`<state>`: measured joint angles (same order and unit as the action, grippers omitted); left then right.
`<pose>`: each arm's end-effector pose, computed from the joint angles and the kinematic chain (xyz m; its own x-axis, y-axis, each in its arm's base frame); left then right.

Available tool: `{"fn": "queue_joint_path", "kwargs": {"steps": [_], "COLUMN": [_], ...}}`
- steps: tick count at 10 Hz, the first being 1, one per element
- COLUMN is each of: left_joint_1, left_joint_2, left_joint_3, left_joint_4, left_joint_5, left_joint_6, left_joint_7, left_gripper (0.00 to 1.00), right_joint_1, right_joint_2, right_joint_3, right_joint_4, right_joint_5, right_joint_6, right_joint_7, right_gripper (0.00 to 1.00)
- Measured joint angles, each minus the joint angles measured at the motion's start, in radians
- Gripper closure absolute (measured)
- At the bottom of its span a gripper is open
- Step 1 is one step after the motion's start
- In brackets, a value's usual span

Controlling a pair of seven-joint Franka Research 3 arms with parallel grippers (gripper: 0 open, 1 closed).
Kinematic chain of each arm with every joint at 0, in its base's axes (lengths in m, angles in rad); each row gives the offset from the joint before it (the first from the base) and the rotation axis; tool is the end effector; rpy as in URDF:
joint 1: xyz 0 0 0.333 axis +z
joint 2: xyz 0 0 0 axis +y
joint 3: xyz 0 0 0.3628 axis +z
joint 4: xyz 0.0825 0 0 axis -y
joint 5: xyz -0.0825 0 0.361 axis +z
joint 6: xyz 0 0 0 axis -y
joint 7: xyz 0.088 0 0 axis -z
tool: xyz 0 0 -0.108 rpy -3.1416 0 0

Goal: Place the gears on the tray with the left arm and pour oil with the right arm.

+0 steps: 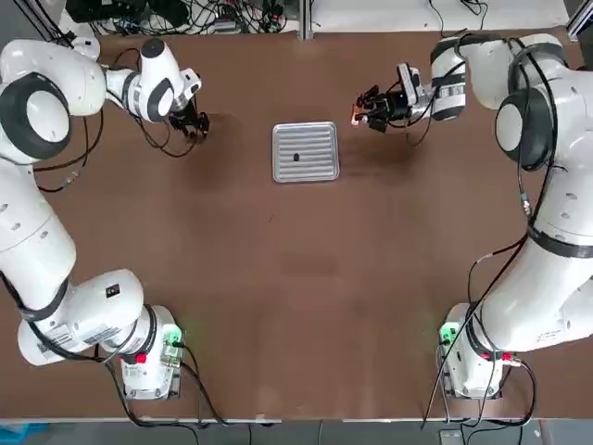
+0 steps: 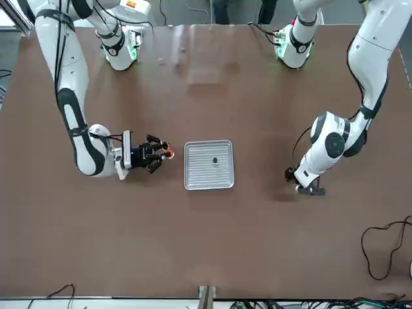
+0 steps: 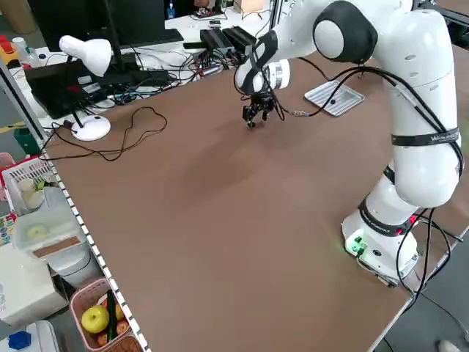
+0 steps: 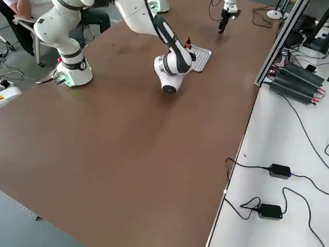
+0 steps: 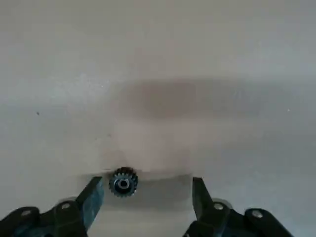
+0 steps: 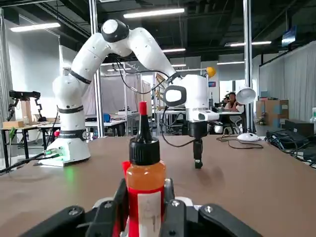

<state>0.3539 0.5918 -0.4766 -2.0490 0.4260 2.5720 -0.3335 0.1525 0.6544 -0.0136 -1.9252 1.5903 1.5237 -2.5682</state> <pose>0.5996 -0.0637 0.2337 0.9968 -0.0756 0.0264 -0.0765 -0.9965 0.0333 0.5728 0.1941 0.2393 0.0169 -0.0399 0.9991 0.9886 0.1502 -0.0107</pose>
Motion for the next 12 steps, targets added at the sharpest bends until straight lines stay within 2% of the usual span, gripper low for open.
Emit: {"fn": "queue_joint_path", "kwargs": {"steps": [3,8,10,11,12], "left_joint_1": [0.049,0.052,0.049,0.048,0.048], "left_joint_2": [0.000,0.000,0.000,0.000,0.000], "left_joint_3": [0.001,-0.008,-0.011,-0.014,-0.017], "left_joint_4": [-0.002,-0.005,-0.005,-0.004,-0.004], "left_joint_5": [0.088,0.095,0.095,0.095,0.095], "left_joint_6": [0.000,0.004,0.005,0.008,0.009], "left_joint_7": [0.001,-0.015,-0.026,-0.028,-0.029], "left_gripper": [0.28,0.34,0.45,0.63,0.73], "right_joint_1": [0.000,0.000,-0.002,-0.003,-0.003], "right_joint_2": [0.000,0.000,0.000,0.000,0.000], "right_joint_3": [-0.003,-0.003,-0.005,-0.008,-0.008], "right_joint_4": [0.000,0.000,0.000,0.001,0.001], "right_joint_5": [0.000,0.001,0.003,0.004,0.005], "right_joint_6": [0.000,0.005,0.005,0.004,0.003], "right_joint_7": [0.000,0.000,0.000,0.000,0.000], "right_gripper": [0.69,0.69,0.69,0.69,0.69]}}
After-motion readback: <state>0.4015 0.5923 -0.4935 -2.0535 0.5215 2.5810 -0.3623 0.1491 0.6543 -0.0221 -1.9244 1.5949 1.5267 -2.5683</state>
